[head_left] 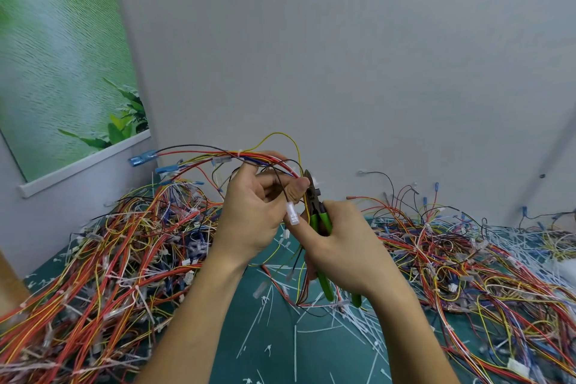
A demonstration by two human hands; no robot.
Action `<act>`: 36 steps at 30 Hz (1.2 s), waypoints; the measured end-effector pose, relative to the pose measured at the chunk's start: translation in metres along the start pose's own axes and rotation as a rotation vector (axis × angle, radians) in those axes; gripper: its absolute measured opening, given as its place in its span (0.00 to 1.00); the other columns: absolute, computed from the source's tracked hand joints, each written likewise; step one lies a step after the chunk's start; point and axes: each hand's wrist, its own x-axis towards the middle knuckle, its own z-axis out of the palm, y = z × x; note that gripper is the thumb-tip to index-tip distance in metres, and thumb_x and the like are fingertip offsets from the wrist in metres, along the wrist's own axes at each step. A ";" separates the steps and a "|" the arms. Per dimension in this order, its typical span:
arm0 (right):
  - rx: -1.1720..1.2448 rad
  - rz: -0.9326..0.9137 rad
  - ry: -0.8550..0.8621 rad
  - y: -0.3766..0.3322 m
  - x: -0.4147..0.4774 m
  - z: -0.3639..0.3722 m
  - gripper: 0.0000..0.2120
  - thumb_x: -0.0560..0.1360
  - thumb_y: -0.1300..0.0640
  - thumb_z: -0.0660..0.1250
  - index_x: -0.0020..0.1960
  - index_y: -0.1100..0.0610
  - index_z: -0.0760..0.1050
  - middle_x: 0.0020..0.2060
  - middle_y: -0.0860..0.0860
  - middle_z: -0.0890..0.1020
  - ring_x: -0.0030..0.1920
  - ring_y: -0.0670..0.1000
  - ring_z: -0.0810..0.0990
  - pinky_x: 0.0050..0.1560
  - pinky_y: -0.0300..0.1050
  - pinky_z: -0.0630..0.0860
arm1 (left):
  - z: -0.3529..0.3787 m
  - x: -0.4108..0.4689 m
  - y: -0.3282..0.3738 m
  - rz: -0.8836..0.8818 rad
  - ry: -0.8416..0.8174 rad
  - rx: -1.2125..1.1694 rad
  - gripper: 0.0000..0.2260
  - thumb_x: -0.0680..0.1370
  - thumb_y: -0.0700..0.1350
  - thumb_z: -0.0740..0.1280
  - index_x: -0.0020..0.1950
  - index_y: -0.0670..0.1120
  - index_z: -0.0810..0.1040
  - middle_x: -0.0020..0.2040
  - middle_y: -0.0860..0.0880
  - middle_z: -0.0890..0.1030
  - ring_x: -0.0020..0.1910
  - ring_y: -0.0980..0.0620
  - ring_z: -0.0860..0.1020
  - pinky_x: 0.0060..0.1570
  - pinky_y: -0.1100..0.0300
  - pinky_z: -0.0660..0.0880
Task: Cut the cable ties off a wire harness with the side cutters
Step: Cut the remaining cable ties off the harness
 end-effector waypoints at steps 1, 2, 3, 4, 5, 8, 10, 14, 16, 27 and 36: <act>-0.004 0.000 -0.010 0.000 0.000 0.000 0.25 0.81 0.41 0.66 0.38 0.62 0.70 0.28 0.60 0.80 0.26 0.52 0.82 0.33 0.54 0.79 | 0.000 0.000 0.000 0.005 0.000 0.005 0.19 0.70 0.51 0.76 0.57 0.53 0.74 0.42 0.51 0.86 0.41 0.54 0.85 0.43 0.63 0.79; -0.006 0.002 -0.015 0.000 0.001 0.000 0.25 0.81 0.42 0.66 0.39 0.62 0.70 0.29 0.60 0.82 0.26 0.51 0.83 0.34 0.54 0.79 | 0.000 0.000 -0.001 0.010 0.000 0.009 0.19 0.70 0.51 0.77 0.57 0.53 0.74 0.42 0.51 0.86 0.42 0.54 0.84 0.44 0.63 0.79; -0.003 0.005 -0.017 0.000 0.001 0.000 0.24 0.81 0.42 0.66 0.40 0.63 0.71 0.30 0.60 0.82 0.27 0.50 0.84 0.35 0.55 0.80 | 0.000 0.000 -0.001 0.013 0.001 0.012 0.19 0.70 0.51 0.77 0.57 0.53 0.74 0.42 0.52 0.86 0.42 0.54 0.84 0.44 0.63 0.79; 0.002 0.007 -0.019 0.000 0.001 0.000 0.24 0.81 0.43 0.66 0.40 0.63 0.71 0.30 0.60 0.82 0.28 0.50 0.84 0.36 0.55 0.80 | 0.001 0.000 -0.001 0.015 0.003 0.011 0.19 0.70 0.51 0.77 0.57 0.54 0.74 0.42 0.52 0.86 0.42 0.54 0.84 0.44 0.64 0.79; 0.008 0.009 -0.022 0.001 0.001 0.000 0.23 0.81 0.43 0.66 0.40 0.62 0.71 0.30 0.60 0.82 0.29 0.50 0.85 0.37 0.56 0.81 | 0.001 0.000 0.000 0.018 0.004 0.009 0.19 0.70 0.50 0.76 0.57 0.54 0.74 0.41 0.52 0.86 0.42 0.55 0.84 0.44 0.64 0.79; 0.005 0.009 -0.032 0.001 0.001 -0.001 0.23 0.81 0.43 0.66 0.38 0.61 0.71 0.29 0.58 0.83 0.29 0.51 0.85 0.37 0.56 0.82 | 0.001 0.000 0.000 0.020 0.002 0.017 0.18 0.71 0.49 0.76 0.57 0.54 0.74 0.41 0.52 0.86 0.42 0.54 0.84 0.44 0.64 0.79; -0.003 0.012 -0.023 0.001 0.000 -0.002 0.24 0.81 0.42 0.66 0.37 0.60 0.70 0.28 0.59 0.82 0.27 0.52 0.84 0.34 0.55 0.81 | 0.001 -0.001 0.001 0.009 0.002 0.023 0.18 0.70 0.49 0.76 0.57 0.54 0.74 0.42 0.52 0.86 0.42 0.54 0.84 0.44 0.63 0.79; -0.008 0.013 0.004 0.001 -0.001 -0.002 0.24 0.81 0.42 0.67 0.35 0.57 0.67 0.30 0.64 0.78 0.25 0.55 0.83 0.30 0.56 0.78 | 0.002 -0.001 0.002 0.003 0.003 0.018 0.18 0.70 0.50 0.75 0.57 0.53 0.74 0.41 0.52 0.86 0.41 0.55 0.85 0.42 0.64 0.79; -0.019 0.013 0.010 0.002 0.000 -0.002 0.24 0.81 0.42 0.67 0.36 0.59 0.68 0.30 0.64 0.78 0.26 0.57 0.82 0.30 0.58 0.79 | 0.002 -0.002 0.002 0.006 0.000 0.025 0.18 0.70 0.51 0.75 0.57 0.54 0.74 0.42 0.52 0.86 0.41 0.54 0.85 0.42 0.64 0.79; -0.048 0.013 -0.057 0.000 0.000 -0.003 0.23 0.82 0.44 0.65 0.41 0.63 0.72 0.30 0.59 0.83 0.29 0.50 0.84 0.37 0.55 0.81 | 0.003 -0.001 -0.001 -0.035 0.008 0.042 0.18 0.70 0.49 0.75 0.57 0.53 0.74 0.41 0.51 0.86 0.41 0.53 0.84 0.43 0.59 0.81; -0.030 0.036 -0.008 -0.002 -0.001 -0.005 0.24 0.82 0.43 0.65 0.36 0.59 0.68 0.29 0.63 0.78 0.26 0.57 0.82 0.31 0.58 0.78 | 0.004 -0.002 -0.002 -0.033 -0.002 0.003 0.19 0.71 0.49 0.75 0.58 0.47 0.73 0.42 0.50 0.87 0.41 0.53 0.85 0.42 0.63 0.80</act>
